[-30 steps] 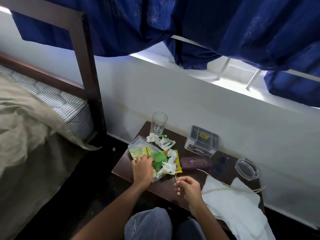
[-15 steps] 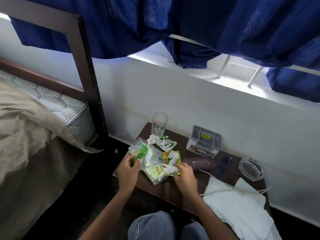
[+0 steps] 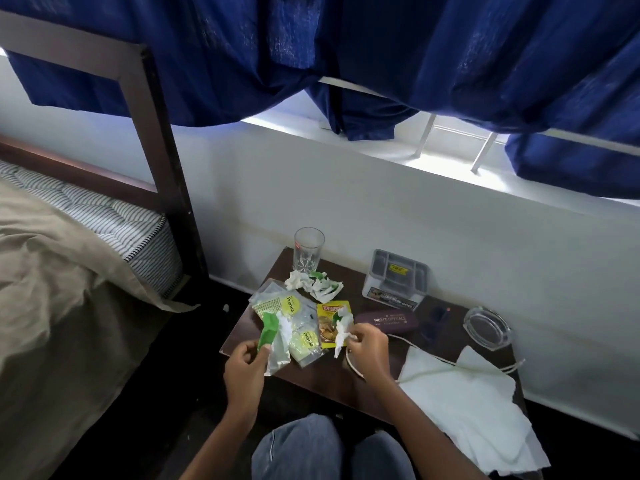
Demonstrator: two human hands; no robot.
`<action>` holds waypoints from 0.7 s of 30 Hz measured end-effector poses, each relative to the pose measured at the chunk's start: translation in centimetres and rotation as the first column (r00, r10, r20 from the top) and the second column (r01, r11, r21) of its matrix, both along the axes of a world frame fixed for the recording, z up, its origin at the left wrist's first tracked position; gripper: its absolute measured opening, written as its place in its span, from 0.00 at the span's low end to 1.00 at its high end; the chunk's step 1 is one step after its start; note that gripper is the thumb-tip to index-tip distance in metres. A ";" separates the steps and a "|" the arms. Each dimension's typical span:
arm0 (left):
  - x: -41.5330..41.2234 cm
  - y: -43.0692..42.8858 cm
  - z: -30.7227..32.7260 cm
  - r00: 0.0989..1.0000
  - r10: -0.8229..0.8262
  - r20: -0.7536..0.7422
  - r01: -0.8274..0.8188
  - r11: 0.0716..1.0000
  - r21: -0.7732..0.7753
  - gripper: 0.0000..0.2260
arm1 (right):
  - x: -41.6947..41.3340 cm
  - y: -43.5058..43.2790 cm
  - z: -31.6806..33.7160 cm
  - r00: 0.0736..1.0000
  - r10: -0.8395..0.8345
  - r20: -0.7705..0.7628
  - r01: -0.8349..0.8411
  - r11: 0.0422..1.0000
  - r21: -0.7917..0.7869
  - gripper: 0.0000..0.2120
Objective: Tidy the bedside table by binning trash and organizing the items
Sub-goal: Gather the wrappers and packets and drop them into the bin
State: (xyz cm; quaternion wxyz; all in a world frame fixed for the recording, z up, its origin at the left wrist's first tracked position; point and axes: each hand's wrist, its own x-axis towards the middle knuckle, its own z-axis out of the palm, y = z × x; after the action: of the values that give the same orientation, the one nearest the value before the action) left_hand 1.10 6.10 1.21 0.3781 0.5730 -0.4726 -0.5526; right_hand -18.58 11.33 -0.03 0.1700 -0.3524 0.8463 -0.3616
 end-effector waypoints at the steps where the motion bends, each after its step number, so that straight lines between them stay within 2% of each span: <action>1: -0.1 0.2 0.2 1.000 -0.006 -0.007 0.006 1.000 0.011 0.03 | -0.3 0.5 0.6 0.996 -0.043 0.082 0.046 0.998 -0.033 0.06; 5: -0.7 1.4 1.5 0.998 -0.040 -0.055 0.042 0.998 0.045 0.05 | -1.0 3.5 3.6 0.879 -0.116 0.462 0.210 0.965 -0.157 0.12; 9: -2.0 3.2 3.7 0.989 -0.096 -0.111 0.100 0.995 0.024 0.05 | -1.1 7.7 7.0 0.750 -0.018 0.661 0.266 0.923 -0.277 0.06; 14: -4.2 6.3 4.9 0.968 -0.211 -0.138 0.221 0.974 0.055 0.07 | -2.1 14.2 10.1 0.631 0.068 0.773 0.348 0.866 -0.360 0.08; 16: -5.5 7.9 5.4 0.946 -0.264 -0.188 0.286 0.953 0.101 0.04 | -2.5 17.2 11.2 0.599 0.081 0.797 0.388 0.841 -0.377 0.08; 21: -9.0 14.3 6.3 0.859 -0.424 -0.287 0.475 0.870 0.135 0.04 | -4.1 26.0 11.3 0.582 -0.021 0.813 0.509 0.789 -0.344 0.09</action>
State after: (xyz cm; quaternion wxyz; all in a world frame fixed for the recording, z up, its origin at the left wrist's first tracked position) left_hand -7.91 20.40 7.52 0.2340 0.4078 -0.4843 -0.7378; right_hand -22.67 37.31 11.30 0.3494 -0.0571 0.5930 -0.7232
